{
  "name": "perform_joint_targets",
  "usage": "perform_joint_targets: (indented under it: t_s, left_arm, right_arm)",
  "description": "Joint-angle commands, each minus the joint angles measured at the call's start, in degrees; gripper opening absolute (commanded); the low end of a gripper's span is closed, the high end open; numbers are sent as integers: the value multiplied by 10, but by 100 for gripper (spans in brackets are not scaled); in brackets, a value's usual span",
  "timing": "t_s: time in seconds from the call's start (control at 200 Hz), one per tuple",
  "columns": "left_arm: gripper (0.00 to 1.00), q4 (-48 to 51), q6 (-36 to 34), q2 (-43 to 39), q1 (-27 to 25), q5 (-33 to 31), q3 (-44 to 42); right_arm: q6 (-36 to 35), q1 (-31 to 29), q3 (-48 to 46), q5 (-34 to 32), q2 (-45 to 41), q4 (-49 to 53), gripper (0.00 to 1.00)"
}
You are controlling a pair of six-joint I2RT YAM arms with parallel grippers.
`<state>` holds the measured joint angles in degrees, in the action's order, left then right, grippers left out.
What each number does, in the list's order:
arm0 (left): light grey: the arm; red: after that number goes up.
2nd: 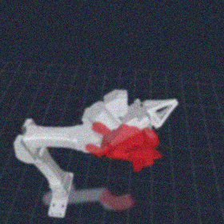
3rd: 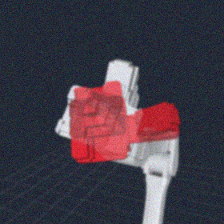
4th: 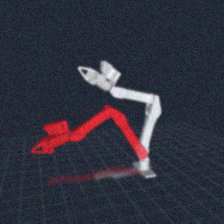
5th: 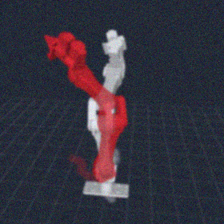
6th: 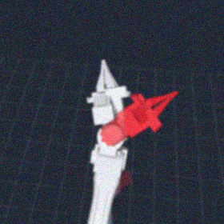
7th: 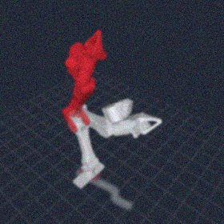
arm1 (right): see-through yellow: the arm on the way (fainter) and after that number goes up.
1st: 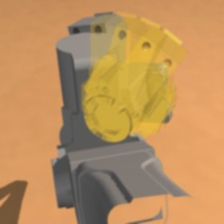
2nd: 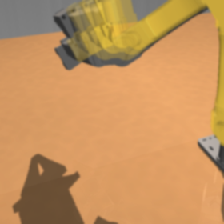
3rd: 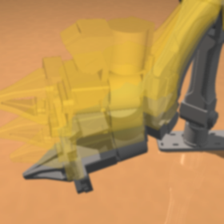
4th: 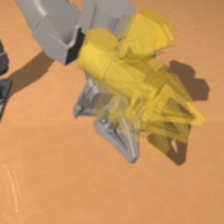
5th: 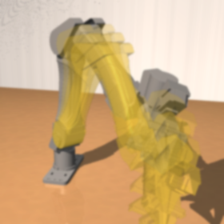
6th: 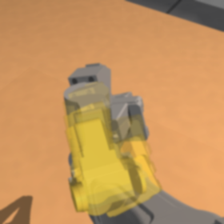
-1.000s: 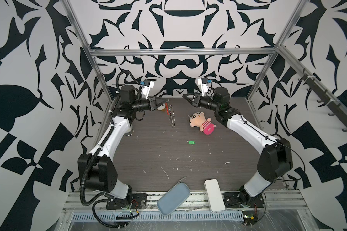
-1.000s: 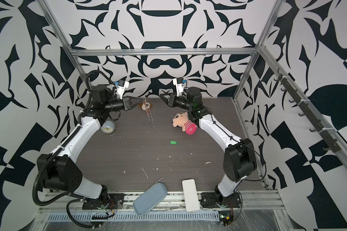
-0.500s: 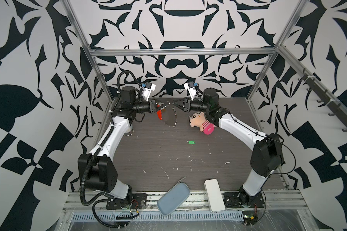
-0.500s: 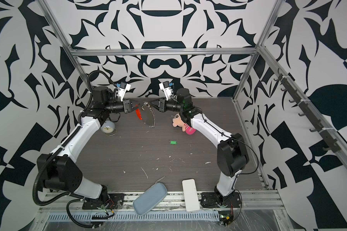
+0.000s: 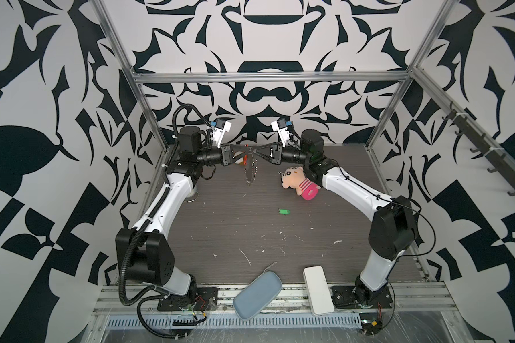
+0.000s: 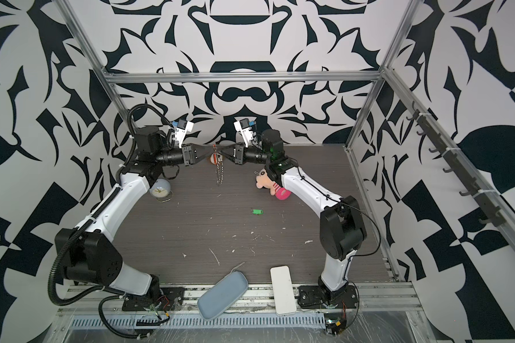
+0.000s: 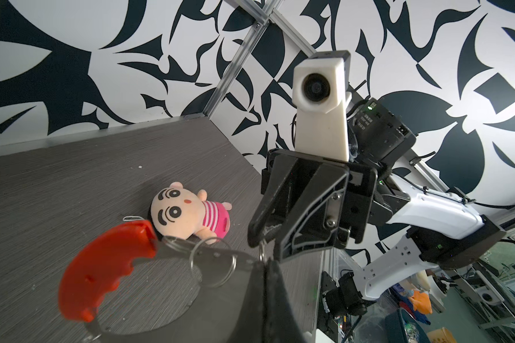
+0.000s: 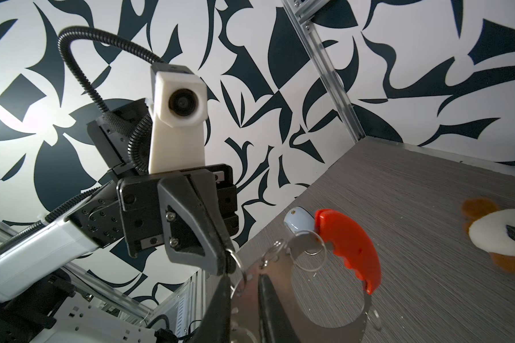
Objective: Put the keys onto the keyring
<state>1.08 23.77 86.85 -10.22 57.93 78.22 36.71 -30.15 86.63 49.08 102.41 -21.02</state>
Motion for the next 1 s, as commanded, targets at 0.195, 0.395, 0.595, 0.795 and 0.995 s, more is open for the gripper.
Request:
perform_joint_targets:
  t_s: [0.195, 0.395, 0.595, 0.795, 0.995]
  left_arm:
    - [0, -28, 9, 2, -5, 11, 12]
    - [0, -32, 11, 3, -7, 11, 11]
    - [0, -34, 14, 4, -7, 3, 9]
    - [29, -100, 53, -14, -4, -38, -37]
    - [24, -241, 159, -8, -1, -34, -80]
  right_arm:
    - [13, -10, 35, 17, 4, -38, 9]
    - [20, -14, 36, 16, 5, -46, 0]
    - [53, -15, 31, 15, 10, -89, 0]
    - [89, -14, 5, -25, 9, -165, 0]
    - [132, -14, 0, -30, 16, -226, 0]
